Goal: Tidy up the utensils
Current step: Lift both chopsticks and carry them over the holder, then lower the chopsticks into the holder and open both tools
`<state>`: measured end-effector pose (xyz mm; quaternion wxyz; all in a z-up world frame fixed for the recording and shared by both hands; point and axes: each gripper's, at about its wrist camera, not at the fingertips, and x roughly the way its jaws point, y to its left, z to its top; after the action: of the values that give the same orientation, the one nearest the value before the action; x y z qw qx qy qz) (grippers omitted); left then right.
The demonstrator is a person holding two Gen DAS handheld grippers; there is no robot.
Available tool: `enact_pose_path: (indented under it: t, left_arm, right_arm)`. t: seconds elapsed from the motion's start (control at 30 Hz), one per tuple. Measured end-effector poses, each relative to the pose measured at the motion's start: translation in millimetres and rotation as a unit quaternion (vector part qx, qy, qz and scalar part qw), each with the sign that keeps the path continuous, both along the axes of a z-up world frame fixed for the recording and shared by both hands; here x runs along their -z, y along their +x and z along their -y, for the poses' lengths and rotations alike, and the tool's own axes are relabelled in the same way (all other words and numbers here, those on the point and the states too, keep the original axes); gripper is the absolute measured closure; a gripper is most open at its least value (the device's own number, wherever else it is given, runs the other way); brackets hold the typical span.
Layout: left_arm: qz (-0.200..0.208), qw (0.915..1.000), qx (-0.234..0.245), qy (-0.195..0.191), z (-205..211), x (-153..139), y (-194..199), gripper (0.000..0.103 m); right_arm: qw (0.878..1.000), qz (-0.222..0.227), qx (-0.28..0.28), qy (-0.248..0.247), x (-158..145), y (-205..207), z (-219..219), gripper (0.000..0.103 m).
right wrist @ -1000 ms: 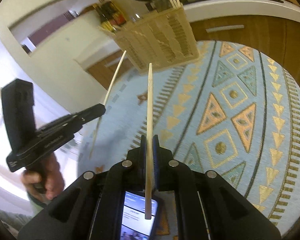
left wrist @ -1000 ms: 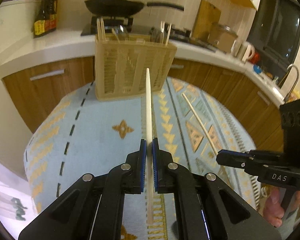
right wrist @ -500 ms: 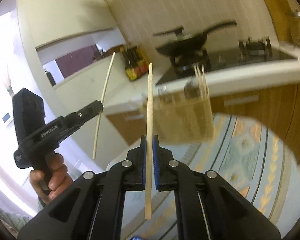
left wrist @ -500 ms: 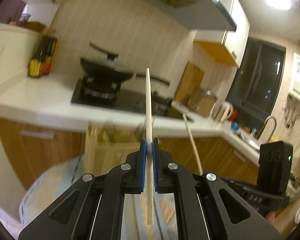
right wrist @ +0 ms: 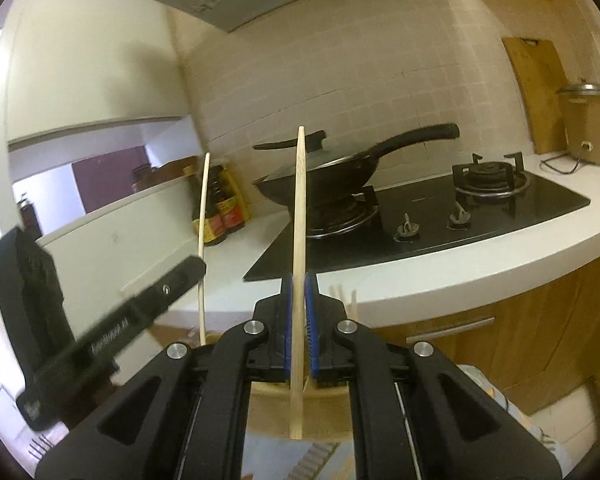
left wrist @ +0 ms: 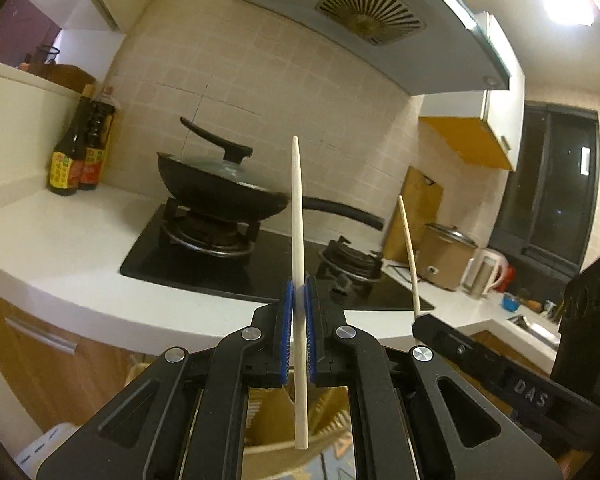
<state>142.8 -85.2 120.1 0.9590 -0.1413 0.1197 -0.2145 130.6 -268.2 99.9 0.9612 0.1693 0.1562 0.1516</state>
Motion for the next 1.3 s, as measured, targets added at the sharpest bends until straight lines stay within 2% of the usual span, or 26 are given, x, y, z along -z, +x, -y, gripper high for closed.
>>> enact_pose_path:
  t: [0.1,0.33,0.53,0.67,0.87,1.0,1.2,1.3]
  left_arm:
    - [-0.001,1.0000,-0.005,0.001,1,10,12,0.099]
    - [-0.001,0.9997,-0.025,0.003,-2,29,22,0.099]
    - [0.035,0.9976,-0.048,0.036,9,38,11,0.099]
    - [0.049,0.9957,-0.060,0.050,13,48,4,0.098]
    - [0.072,0.9913,-0.076,0.079,19,59,-2,0.098]
    - [0.071,0.9914,-0.079,0.076,18,61,-1,0.098]
    - [0.071,0.9920,-0.077,0.070,9,58,-7,0.098]
    - [0.071,0.9933,-0.069,0.059,2,47,-14,0.090]
  right_arm:
    - [1.000,0.002,0.008,0.010,10,20,3,0.098]
    - [0.998,0.029,0.050,-0.014,28,38,-10,0.098]
    - [0.994,0.062,0.078,-0.051,38,37,-20,0.098]
    - [0.992,0.069,0.085,-0.057,42,37,-22,0.099]
    - [0.992,0.066,0.086,-0.068,49,44,-25,0.099]
    - [0.991,0.060,0.087,-0.080,55,47,-31,0.099]
    - [0.994,0.045,0.071,-0.065,62,34,-25,0.098]
    - [0.995,0.039,0.055,-0.067,58,21,-21,0.097]
